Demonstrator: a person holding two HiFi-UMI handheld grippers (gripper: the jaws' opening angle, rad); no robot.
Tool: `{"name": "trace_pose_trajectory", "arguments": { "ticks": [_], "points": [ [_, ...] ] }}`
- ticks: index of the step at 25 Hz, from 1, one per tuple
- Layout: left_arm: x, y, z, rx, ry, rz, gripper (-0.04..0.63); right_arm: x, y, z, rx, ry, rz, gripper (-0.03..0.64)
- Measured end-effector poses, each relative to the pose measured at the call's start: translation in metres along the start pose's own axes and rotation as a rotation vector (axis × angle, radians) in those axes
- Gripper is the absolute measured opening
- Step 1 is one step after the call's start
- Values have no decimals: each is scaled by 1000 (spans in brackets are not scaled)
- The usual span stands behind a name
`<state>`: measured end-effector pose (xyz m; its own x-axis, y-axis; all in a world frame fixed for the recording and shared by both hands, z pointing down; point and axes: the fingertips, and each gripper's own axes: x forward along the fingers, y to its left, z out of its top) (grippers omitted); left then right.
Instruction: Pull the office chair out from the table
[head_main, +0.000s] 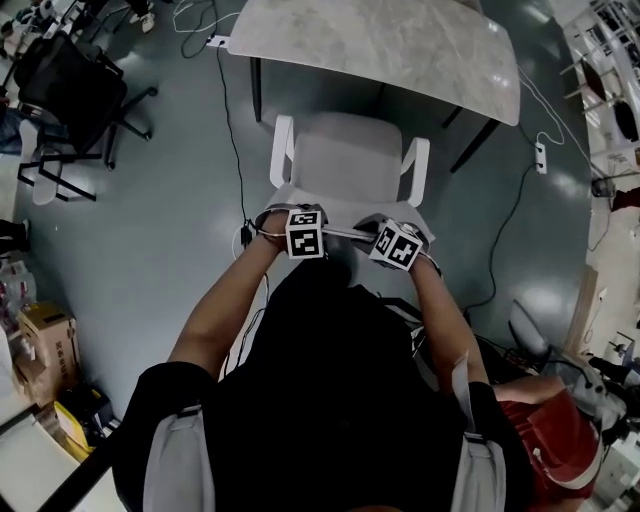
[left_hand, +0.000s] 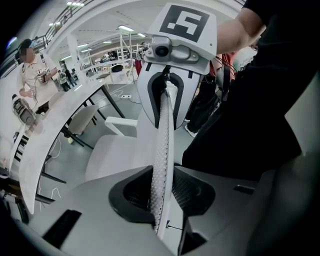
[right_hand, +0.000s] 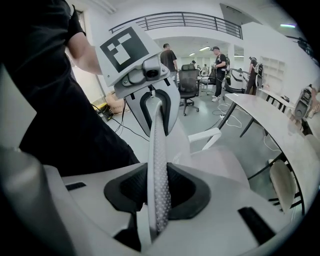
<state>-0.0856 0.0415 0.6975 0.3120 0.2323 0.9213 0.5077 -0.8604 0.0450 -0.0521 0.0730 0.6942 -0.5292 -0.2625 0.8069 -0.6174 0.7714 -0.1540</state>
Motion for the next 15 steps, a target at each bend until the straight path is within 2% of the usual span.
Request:
{"name": "trace_pose_trajectory", "arguments": {
  "ticks": [15],
  "points": [
    [3, -48, 5, -10, 8, -39, 109, -1, 46, -15, 15, 11, -27, 115]
  ]
}}
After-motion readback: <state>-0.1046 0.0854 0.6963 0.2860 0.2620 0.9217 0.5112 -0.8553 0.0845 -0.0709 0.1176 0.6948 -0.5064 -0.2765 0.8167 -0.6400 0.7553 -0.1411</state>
